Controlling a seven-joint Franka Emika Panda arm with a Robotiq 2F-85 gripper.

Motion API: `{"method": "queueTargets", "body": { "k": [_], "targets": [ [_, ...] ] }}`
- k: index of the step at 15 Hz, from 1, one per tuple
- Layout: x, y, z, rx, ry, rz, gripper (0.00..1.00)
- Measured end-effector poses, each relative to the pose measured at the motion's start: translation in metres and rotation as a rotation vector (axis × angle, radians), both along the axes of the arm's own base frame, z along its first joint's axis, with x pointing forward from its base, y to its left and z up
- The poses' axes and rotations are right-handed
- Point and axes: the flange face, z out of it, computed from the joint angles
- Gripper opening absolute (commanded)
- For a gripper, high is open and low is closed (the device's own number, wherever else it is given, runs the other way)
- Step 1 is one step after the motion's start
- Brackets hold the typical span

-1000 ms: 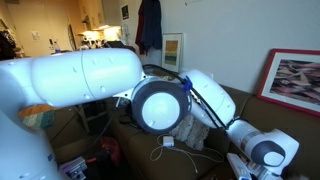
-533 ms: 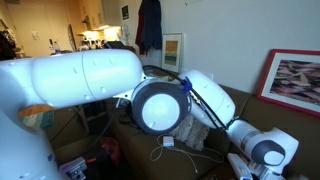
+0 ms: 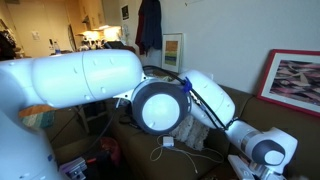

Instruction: Move the brown bag slightly to the left

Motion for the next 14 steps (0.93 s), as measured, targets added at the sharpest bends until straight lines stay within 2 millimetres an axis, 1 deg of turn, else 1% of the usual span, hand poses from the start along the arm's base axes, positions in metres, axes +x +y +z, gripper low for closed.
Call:
{"method": "queueTargets", "body": {
  "k": [3,5,7,14],
  "targets": [
    [-0.009,-0.005,0.002,-0.061,0.08,-0.015,1.0],
    [-0.017,-0.005,0.004,-0.094,0.16,-0.022,1.0],
    [-0.02,-0.004,0.005,-0.114,0.203,-0.014,1.0],
    [-0.017,-0.003,0.006,-0.129,0.196,0.004,1.0]
  ]
}}
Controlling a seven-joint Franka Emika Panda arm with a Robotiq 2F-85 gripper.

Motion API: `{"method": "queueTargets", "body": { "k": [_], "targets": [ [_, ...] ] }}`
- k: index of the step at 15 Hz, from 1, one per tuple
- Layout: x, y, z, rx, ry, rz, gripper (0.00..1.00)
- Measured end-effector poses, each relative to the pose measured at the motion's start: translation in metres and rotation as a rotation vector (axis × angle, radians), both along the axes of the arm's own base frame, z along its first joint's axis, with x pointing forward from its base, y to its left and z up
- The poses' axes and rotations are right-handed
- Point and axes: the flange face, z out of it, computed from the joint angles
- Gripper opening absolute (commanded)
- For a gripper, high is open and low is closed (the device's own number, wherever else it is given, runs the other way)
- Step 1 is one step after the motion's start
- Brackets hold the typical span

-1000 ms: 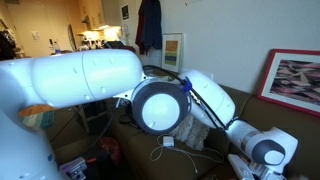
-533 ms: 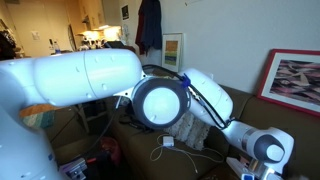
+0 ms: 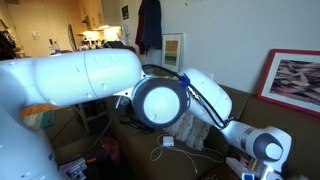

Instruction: Move the brown bag slightly to the left

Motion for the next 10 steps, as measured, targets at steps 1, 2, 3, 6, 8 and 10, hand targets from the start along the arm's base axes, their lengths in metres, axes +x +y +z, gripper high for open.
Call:
{"method": "queueTargets", "body": {
  "k": [1,2,3,6,8,10],
  "targets": [
    [0.004,0.001,-0.001,0.003,-0.027,0.002,1.0],
    [0.008,0.003,-0.002,0.019,-0.064,0.002,1.0],
    [0.012,0.006,-0.003,0.048,-0.096,-0.004,1.0],
    [0.02,0.011,-0.002,0.146,-0.185,-0.016,1.0],
    [0.025,0.014,-0.003,0.217,-0.244,-0.005,1.0],
    [0.028,0.014,-0.004,0.274,-0.289,0.022,1.0]
  ]
}}
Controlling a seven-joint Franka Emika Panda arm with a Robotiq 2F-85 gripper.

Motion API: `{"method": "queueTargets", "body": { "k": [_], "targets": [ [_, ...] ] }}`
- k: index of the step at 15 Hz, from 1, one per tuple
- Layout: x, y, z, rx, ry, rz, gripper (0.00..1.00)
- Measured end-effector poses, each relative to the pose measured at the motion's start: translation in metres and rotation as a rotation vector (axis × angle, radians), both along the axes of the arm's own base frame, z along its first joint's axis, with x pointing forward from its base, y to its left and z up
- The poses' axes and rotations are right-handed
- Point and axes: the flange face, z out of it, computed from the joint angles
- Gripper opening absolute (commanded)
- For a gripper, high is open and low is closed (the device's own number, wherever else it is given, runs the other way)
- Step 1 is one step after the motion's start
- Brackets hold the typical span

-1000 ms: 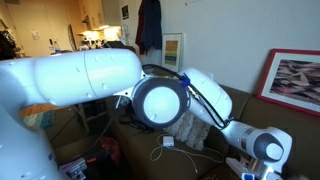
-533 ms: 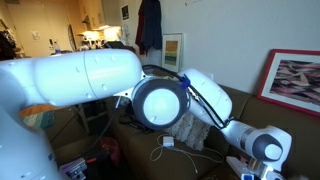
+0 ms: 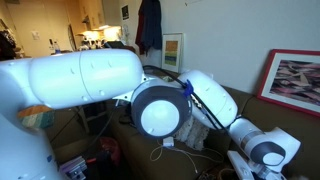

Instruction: Move the brown bag slightly to the left

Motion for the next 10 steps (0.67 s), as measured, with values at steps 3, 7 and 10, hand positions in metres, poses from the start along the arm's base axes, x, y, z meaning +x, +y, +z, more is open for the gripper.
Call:
{"method": "queueTargets", "body": {
  "k": [3,7,10],
  "targets": [
    [0.001,0.0,-0.001,0.047,-0.036,0.046,1.0],
    [0.025,0.039,0.023,0.096,-0.104,0.072,1.0],
    [0.045,0.067,0.064,0.112,-0.156,0.103,1.0]
  ]
}}
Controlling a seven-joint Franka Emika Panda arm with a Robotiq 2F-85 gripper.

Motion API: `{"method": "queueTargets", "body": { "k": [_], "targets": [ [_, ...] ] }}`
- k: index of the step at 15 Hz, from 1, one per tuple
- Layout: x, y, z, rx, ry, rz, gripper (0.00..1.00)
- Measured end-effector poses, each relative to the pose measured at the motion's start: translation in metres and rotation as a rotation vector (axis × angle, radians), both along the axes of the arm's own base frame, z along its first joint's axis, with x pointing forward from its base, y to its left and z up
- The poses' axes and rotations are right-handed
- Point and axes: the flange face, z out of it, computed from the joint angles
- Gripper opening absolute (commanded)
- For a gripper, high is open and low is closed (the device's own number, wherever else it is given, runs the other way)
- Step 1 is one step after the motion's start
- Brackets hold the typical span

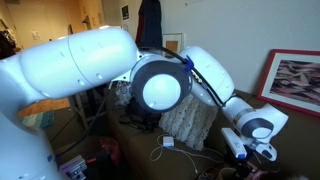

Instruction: Move the brown bag slightly to the left

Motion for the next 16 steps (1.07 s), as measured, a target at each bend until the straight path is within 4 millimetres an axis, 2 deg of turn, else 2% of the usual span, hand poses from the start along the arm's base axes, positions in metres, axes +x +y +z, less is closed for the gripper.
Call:
{"method": "queueTargets", "body": {
  "k": [2,4,6,9,12,14,16],
  "targets": [
    [0.005,0.012,0.022,0.009,-0.017,0.012,1.0],
    [0.003,0.02,0.032,0.015,-0.022,0.018,1.0],
    [-0.003,0.024,0.032,0.017,-0.012,0.019,1.0],
    [-0.018,0.024,0.018,0.006,0.02,0.009,1.0],
    [-0.033,0.002,0.006,-0.073,0.061,-0.019,1.0],
    [-0.041,-0.017,0.004,-0.111,0.077,-0.033,1.0],
    [-0.045,-0.028,0.005,-0.133,0.079,-0.042,1.0]
  ]
}}
